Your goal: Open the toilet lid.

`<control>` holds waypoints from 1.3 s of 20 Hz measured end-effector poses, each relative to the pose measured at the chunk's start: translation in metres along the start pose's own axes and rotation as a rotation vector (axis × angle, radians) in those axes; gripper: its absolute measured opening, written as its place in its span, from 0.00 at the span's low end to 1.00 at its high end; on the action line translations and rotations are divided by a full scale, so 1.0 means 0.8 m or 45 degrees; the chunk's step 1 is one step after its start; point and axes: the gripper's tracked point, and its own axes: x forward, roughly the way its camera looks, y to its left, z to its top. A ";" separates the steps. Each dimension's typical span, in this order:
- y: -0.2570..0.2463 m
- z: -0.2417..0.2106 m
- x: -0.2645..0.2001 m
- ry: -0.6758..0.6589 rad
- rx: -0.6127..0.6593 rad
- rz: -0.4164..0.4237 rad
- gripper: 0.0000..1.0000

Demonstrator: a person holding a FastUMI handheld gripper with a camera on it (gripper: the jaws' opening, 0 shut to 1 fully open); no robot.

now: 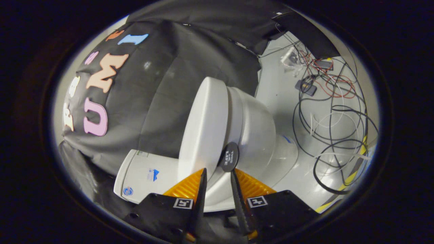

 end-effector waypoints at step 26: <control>0.128 0.058 -0.021 -0.123 -0.142 -0.062 0.01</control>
